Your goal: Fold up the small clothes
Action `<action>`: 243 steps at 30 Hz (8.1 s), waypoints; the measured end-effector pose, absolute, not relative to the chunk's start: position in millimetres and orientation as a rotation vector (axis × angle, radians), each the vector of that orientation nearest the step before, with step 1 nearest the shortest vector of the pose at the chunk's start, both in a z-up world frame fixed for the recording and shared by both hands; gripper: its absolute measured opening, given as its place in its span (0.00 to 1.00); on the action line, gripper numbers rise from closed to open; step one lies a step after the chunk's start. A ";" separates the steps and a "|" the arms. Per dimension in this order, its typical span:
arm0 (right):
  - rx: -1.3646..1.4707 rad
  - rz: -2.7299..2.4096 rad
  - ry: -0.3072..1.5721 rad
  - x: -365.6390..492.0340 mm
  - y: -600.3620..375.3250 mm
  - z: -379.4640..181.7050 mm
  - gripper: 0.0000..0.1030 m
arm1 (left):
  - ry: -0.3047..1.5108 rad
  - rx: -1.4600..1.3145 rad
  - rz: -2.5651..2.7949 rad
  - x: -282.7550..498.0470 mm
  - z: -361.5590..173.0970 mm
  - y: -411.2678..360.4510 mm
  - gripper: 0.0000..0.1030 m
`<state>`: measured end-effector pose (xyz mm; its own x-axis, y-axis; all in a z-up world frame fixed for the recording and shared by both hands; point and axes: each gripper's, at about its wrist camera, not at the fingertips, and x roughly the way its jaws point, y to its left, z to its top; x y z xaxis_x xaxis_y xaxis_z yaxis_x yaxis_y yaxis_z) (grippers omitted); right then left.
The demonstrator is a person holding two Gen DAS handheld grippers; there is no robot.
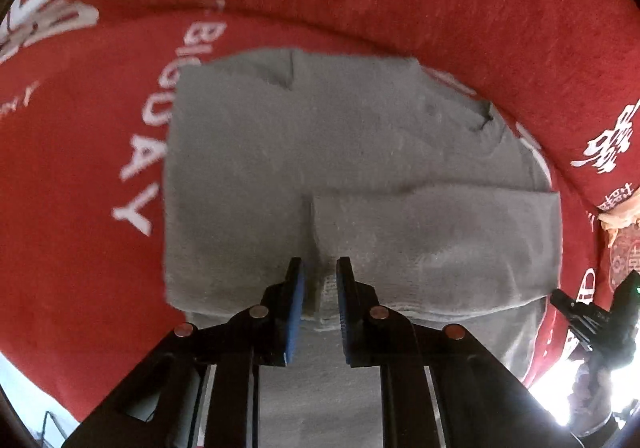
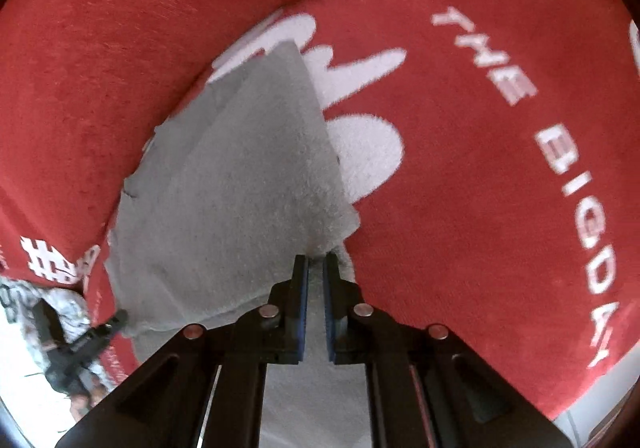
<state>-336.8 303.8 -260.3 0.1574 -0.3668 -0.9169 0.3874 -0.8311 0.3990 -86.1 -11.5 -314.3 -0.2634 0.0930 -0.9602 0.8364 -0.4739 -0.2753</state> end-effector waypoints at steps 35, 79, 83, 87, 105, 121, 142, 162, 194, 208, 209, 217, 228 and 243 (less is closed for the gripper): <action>1.876 -1.733 0.061 -343.7 303.7 -244.7 0.21 | 0.952 1.643 -1.783 -91.8 -294.3 28.5 0.16; 1.844 -1.395 0.202 -304.2 309.3 -236.2 0.81 | 0.816 1.643 -1.584 -85.4 -229.5 147.8 0.95; 1.852 -1.382 0.210 -303.5 314.2 -239.3 0.81 | 0.878 1.662 -1.556 -74.8 -239.1 158.7 0.95; 1.872 -1.354 0.195 -299.2 326.0 -246.1 0.81 | 0.990 1.629 -1.564 -51.4 -237.2 164.6 0.95; 1.993 -1.271 0.090 -217.3 438.4 -297.0 0.81 | 1.193 1.635 -1.542 100.0 -264.3 241.0 0.95; 2.003 -1.075 0.084 -150.3 456.8 -323.3 0.81 | 1.390 1.724 -1.622 91.7 -300.1 277.7 0.95; 1.883 -1.046 -0.453 -193.5 429.1 -251.2 0.11 | 1.527 1.436 -1.858 102.3 -212.9 194.3 0.09; 2.036 -1.106 -0.551 -297.7 304.8 -298.5 0.15 | 1.292 1.449 -1.771 1.3 -239.4 73.9 0.10; 1.713 -1.449 0.366 -267.9 242.7 -226.9 0.64 | 1.131 1.825 -1.848 -8.7 -260.3 96.9 0.99; 1.668 -1.478 0.716 -262.9 215.5 -270.2 0.35 | 1.333 1.915 -1.795 2.3 -292.7 106.5 0.85; 1.667 -1.479 0.712 -263.5 217.4 -270.0 0.35 | 1.374 1.896 -1.787 11.3 -292.8 101.4 0.85; 1.682 -1.501 0.684 -272.5 237.5 -268.9 0.07 | 1.550 1.857 -1.780 15.8 -295.2 100.0 0.17; 1.478 -1.686 0.561 -284.2 264.9 -172.6 0.06 | 1.324 1.539 -2.098 10.7 -175.6 59.2 0.13; 1.592 -1.751 0.510 -352.2 170.0 -249.8 0.06 | 1.120 1.382 -1.967 -84.0 -234.5 -56.2 0.13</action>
